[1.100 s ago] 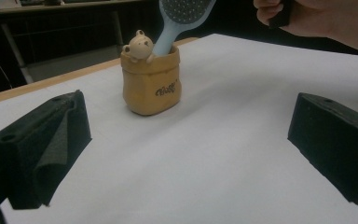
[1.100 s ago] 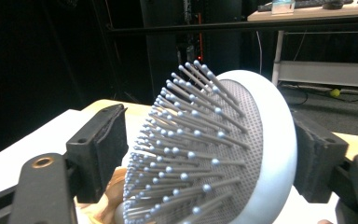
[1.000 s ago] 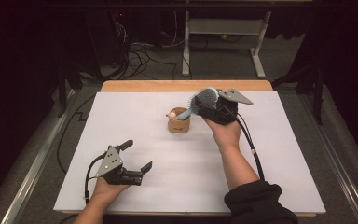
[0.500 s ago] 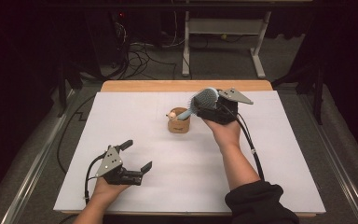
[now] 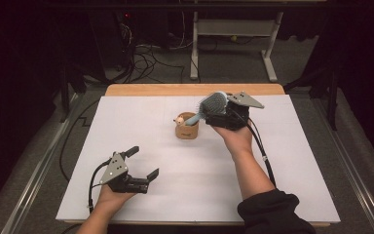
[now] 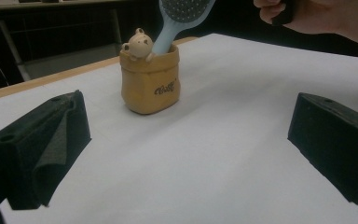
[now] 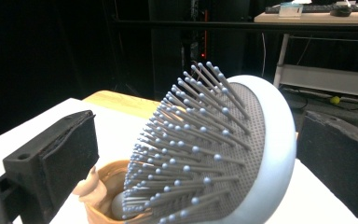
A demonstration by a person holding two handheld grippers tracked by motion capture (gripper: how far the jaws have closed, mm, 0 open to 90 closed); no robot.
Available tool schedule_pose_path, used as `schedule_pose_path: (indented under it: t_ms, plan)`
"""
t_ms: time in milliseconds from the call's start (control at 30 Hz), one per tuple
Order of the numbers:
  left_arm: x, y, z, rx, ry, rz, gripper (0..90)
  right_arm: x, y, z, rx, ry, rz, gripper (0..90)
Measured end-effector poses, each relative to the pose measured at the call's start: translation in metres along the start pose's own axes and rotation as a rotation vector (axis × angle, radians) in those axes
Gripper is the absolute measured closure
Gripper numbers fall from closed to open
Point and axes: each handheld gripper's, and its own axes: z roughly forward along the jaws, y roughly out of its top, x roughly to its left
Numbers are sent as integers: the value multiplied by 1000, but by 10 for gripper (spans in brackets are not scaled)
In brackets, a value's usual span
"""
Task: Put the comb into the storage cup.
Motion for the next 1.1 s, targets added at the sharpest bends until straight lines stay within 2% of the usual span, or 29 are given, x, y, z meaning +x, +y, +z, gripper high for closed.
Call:
schedule_pose_path:
  t_ms: [200, 533, 800, 1100]
  plan:
    - [3, 1, 0, 2, 16, -14, 2, 1, 0, -6, 9, 1, -15, 3]
    - [4, 1, 0, 2, 20, -12, 2, 3, -2, -19, 13, 18, -30, 3]
    - [5, 1, 1, 1, 23, -10, 3, 4, -15, -27, 34, 20, -44, 3]
    - [7, 5, 0, 2, 25, -13, 3, -1, -39, -39, 51, 26, -44, 3]
